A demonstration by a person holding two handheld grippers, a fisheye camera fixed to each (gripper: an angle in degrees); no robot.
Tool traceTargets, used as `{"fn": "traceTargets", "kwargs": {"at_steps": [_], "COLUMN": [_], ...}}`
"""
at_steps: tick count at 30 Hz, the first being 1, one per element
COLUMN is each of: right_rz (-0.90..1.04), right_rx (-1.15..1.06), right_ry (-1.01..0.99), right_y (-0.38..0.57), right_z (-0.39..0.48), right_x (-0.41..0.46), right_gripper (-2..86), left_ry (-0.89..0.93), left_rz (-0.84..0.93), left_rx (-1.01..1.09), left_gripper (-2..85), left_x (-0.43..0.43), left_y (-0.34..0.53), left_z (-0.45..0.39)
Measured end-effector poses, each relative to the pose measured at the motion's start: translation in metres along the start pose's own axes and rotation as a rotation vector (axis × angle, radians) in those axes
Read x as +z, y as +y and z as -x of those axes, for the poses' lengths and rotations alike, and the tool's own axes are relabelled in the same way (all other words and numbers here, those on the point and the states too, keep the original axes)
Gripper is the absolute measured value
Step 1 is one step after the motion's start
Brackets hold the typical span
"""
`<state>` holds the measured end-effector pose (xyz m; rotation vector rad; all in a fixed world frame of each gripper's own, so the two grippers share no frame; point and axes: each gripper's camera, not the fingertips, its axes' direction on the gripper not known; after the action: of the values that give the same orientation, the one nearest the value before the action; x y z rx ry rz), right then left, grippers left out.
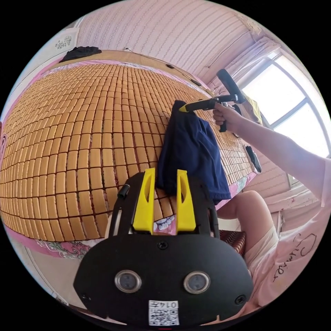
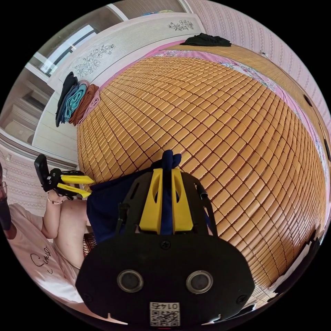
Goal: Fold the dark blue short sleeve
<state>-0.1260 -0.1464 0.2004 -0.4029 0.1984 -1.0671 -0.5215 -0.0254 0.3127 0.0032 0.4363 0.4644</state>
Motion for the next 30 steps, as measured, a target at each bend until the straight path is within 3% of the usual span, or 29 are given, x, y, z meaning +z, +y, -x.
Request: {"fn": "traceTargets", "kwargs": {"at_steps": [5,10,12,30], "right_rz": [0.002,0.001,-0.007,-0.271], "right_rx": [0.020,0.021,0.015,0.086], "right_ry": [-0.010,-0.018,-0.019,-0.015], "right_y": [0.024,0.048,0.058,0.242], "right_z": [-0.011,-0.018,-0.019,0.007], "right_x": [0.002,-0.004,-0.009,-0.150], "right_gripper": [3.1,3.0,3.0,2.3], "left_ry": [-0.003,-0.111,-0.055,-0.158], "left_rz": [0.090,0.119,0.128,0.005], "left_rx": [0.003,0.092,0.071,0.254], "left_gripper": [10.4,4.3,1.5,-0.9], "left_x": [0.010,0.008,0.004,-0.089], "left_y": [-0.003,0.002,0.004,0.035], "left_z": [-0.015,-0.044,-0.048,-0.190]}}
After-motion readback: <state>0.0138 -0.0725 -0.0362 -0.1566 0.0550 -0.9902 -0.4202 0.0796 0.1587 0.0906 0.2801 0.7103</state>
